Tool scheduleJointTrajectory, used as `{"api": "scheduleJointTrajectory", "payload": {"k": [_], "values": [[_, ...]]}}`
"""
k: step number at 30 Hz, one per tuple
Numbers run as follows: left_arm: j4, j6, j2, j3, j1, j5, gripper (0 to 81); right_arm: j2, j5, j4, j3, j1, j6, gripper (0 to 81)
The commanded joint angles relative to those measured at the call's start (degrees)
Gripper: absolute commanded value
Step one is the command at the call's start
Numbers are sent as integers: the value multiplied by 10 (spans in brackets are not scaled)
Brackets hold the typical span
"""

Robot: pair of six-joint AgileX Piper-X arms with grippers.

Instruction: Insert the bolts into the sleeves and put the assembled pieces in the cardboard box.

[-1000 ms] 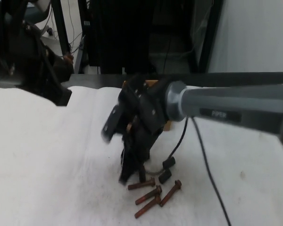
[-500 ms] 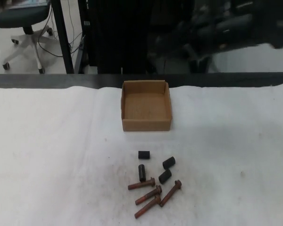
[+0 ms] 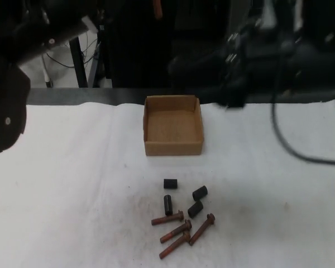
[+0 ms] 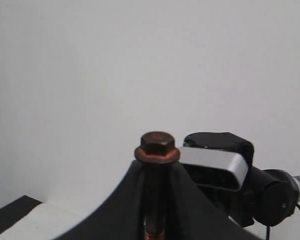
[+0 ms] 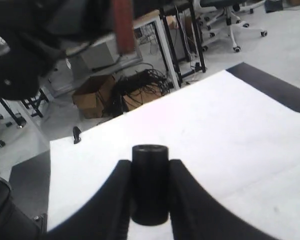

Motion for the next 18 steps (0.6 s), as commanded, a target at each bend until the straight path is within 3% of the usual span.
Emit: {"api": "scheduleJointTrajectory", "payload": {"k": [1, 10, 18], "values": [[-12, -5, -14, -5, -2, 39, 2, 25, 53, -31, 6, 45, -21, 8], [-12, -5, -36, -5, -2, 32, 2, 47, 97, -215, 6, 60, 1, 8], [-24, 22, -36, -5, -1, -30, 2, 47, 99, -235, 11, 60, 1, 8]]}}
